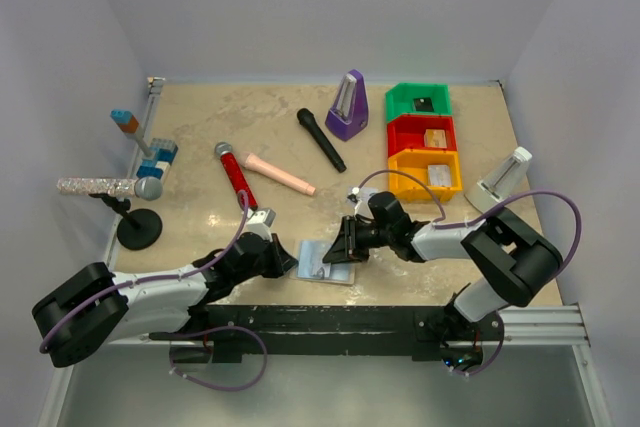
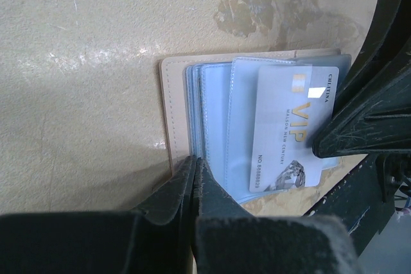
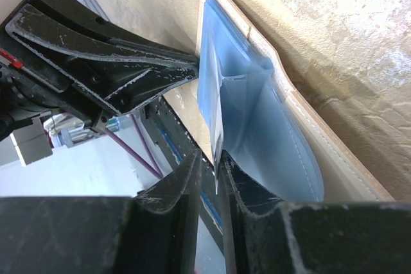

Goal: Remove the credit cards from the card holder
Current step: Remove the credit card from the card holder.

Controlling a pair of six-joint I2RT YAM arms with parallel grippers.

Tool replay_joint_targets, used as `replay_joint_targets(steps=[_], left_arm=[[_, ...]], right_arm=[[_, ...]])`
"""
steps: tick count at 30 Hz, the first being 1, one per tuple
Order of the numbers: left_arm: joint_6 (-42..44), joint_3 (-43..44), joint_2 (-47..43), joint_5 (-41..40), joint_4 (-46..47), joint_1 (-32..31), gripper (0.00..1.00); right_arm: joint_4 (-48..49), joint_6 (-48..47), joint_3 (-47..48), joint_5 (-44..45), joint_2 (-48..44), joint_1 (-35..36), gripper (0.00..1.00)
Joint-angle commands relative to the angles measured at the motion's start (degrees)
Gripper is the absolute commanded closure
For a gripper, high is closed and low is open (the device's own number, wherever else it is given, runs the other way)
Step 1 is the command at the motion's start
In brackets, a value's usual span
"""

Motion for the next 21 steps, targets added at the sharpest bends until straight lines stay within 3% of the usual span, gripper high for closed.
replay_joint_targets(steps=[1,21], left_arm=[[0.83,-2.21,1.72,-2.19,-5.16,-0.19,1.00],[0.57,-2.56,0.14,-2.28,-6.48,-0.19,1.00]], right_arm=[[0.80,-1.17,-0.03,-0.25,-1.32,-0.30,0.80],[-2.80,-3.01,-1.52,-0.08,-4.05,-2.23,1.00]])
